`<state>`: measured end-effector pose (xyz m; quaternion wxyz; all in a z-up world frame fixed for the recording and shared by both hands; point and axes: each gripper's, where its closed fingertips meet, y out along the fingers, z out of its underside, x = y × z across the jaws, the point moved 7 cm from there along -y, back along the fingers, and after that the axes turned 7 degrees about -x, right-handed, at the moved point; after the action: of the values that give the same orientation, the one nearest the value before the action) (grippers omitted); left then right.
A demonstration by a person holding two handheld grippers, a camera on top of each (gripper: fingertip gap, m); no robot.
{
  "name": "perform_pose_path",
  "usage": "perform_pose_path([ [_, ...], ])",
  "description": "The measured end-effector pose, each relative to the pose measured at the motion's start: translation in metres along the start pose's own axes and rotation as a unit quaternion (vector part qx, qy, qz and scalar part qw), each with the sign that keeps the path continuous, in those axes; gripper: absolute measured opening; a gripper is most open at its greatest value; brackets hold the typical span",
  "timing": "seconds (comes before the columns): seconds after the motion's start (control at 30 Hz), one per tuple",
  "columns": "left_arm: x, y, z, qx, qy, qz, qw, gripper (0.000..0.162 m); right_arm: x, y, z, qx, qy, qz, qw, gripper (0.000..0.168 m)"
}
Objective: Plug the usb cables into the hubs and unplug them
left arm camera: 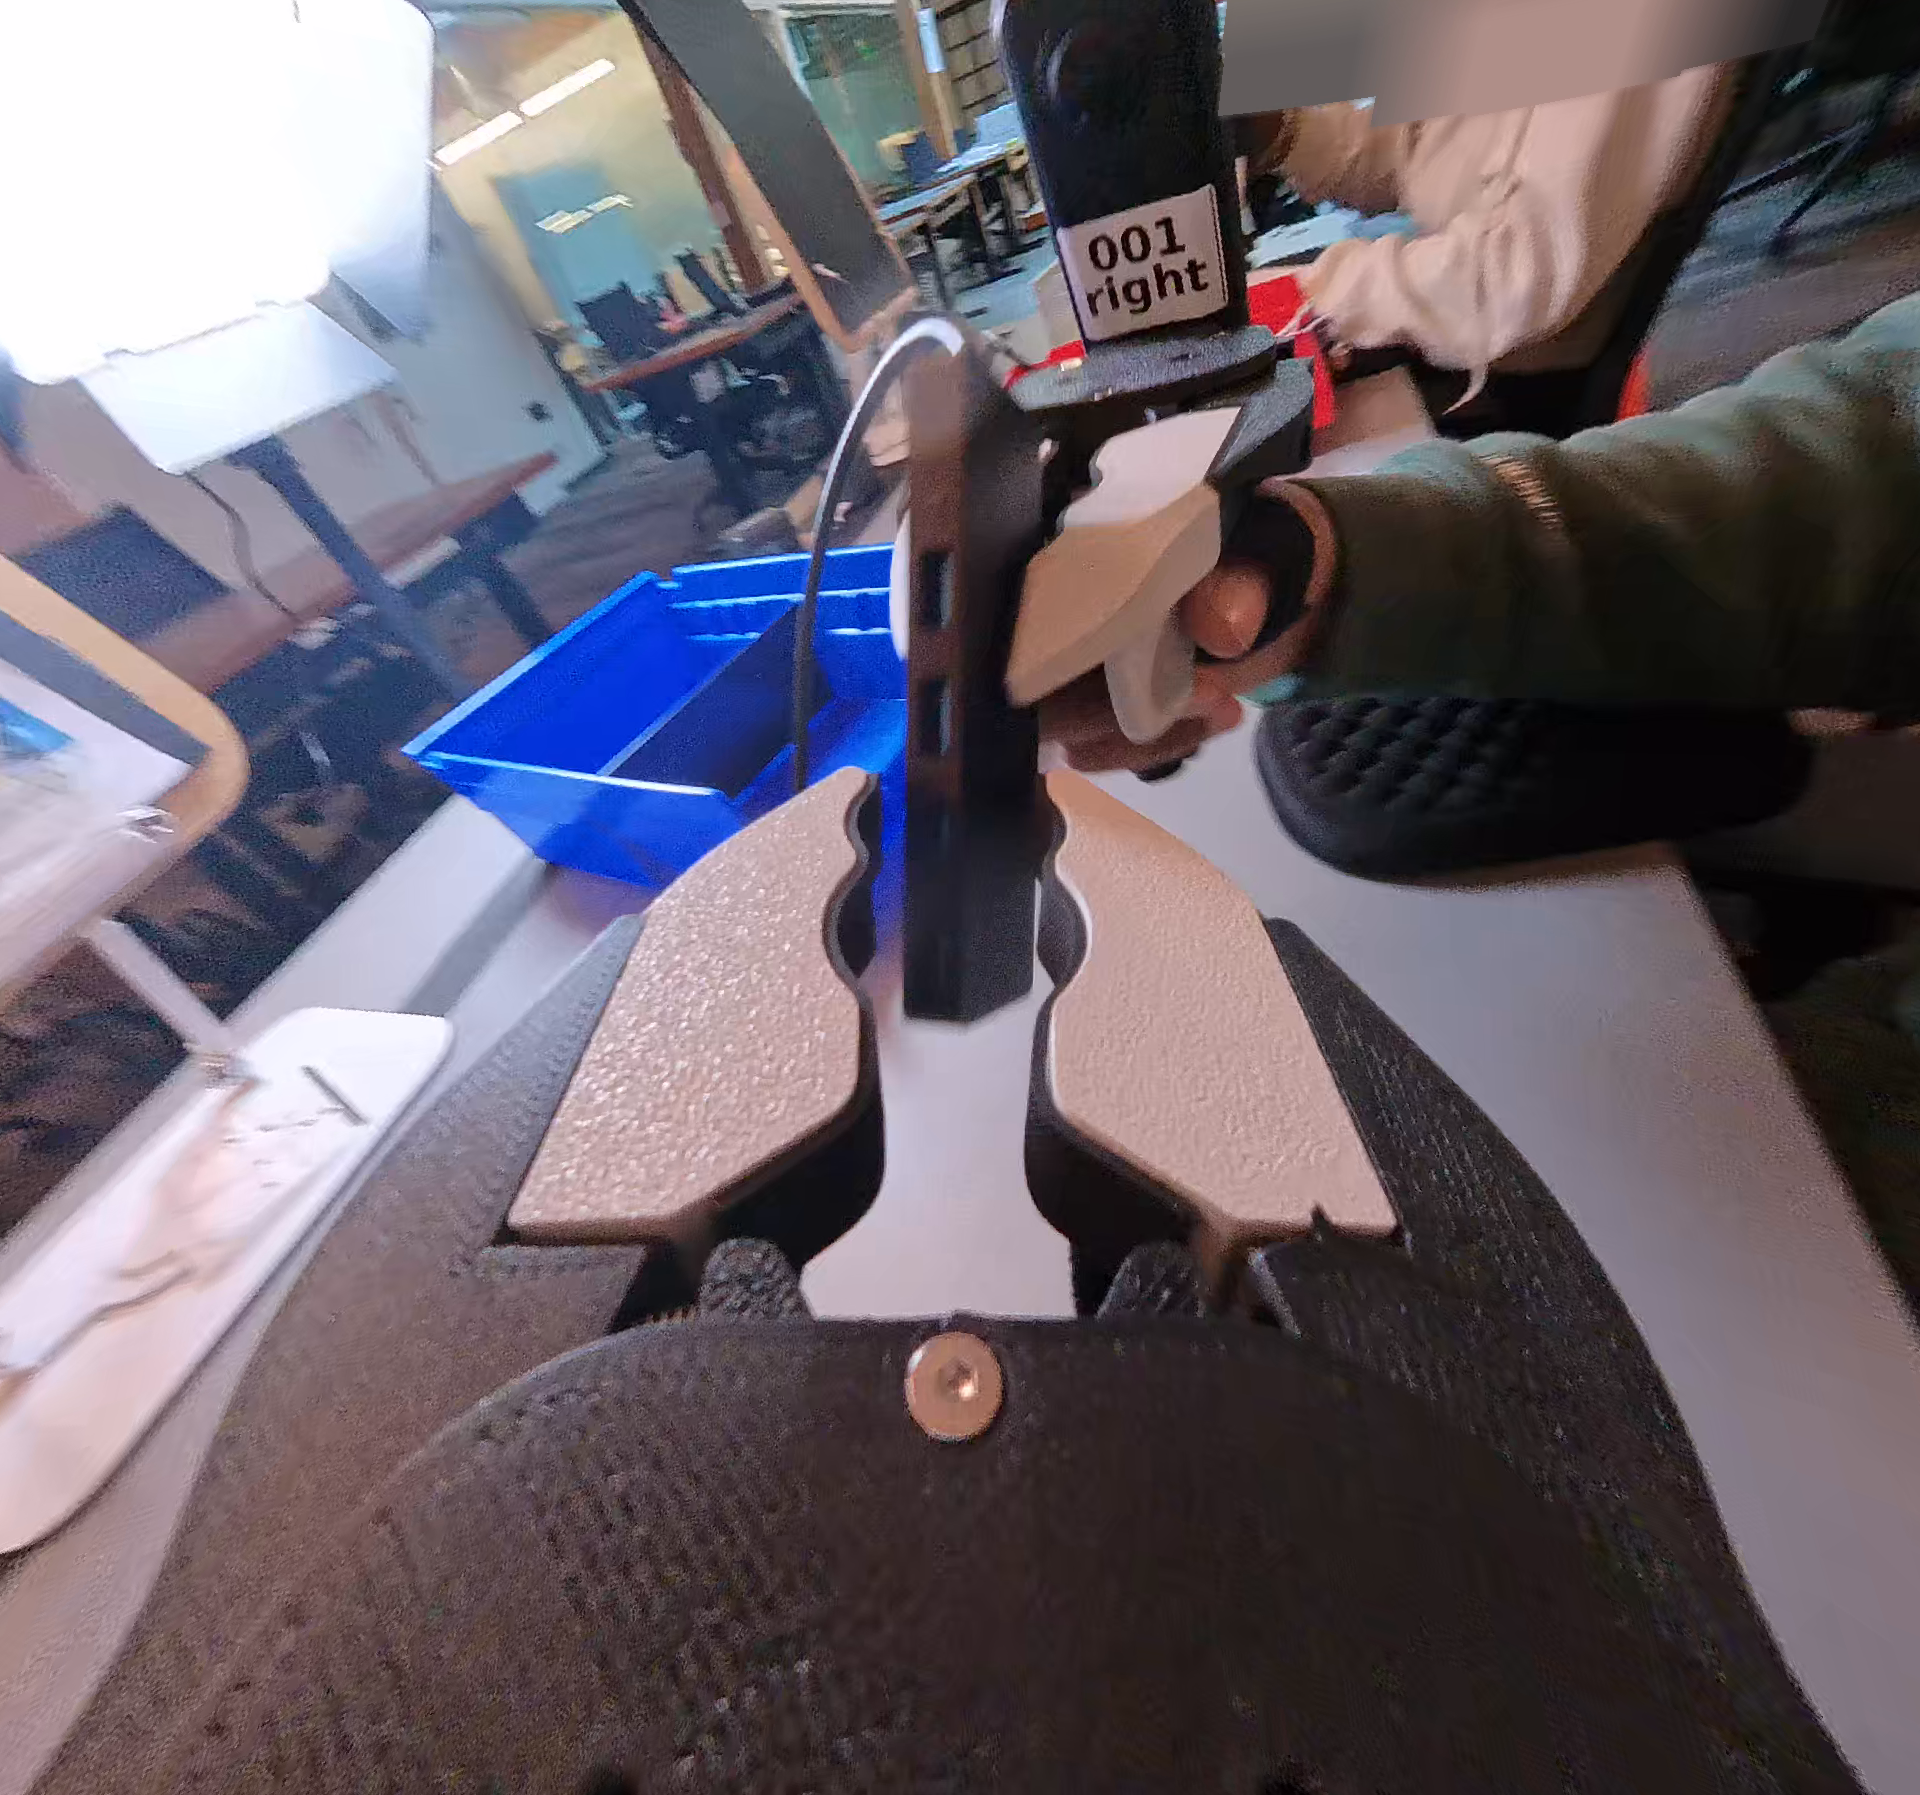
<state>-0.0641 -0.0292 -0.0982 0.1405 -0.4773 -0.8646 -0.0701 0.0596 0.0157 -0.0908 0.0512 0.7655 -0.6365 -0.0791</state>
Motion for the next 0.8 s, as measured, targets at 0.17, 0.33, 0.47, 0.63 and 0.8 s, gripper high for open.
perform_pose_path([
  [0.17, -0.011, -0.005, 0.005, -0.02, -0.068, 0.11, 0.991, 0.024, 0.009, -0.026, -0.046, 0.015, -0.021, -0.113, 0.993, 0.012],
  [0.33, -0.016, -0.006, 0.0, -0.013, -0.002, 0.111, 0.994, 0.026, 0.026, -0.047, -0.118, 0.097, -0.039, -0.211, 0.972, 0.012],
  [0.47, -0.008, -0.01, 0.001, -0.009, -0.011, 0.094, 0.996, 0.024, 0.024, -0.054, -0.14, 0.167, -0.029, -0.229, 0.958, 0.012],
  [0.63, -0.005, -0.014, 0.015, 0.038, 0.023, 0.057, 0.997, 0.02, 0.023, -0.085, -0.161, 0.171, -0.028, -0.197, 0.965, 0.012],
  [0.8, 0.024, -0.016, 0.048, 0.141, 0.045, 0.02, 0.989, 0.03, 0.02, -0.116, -0.151, 0.182, -0.005, -0.139, 0.973, 0.012],
])
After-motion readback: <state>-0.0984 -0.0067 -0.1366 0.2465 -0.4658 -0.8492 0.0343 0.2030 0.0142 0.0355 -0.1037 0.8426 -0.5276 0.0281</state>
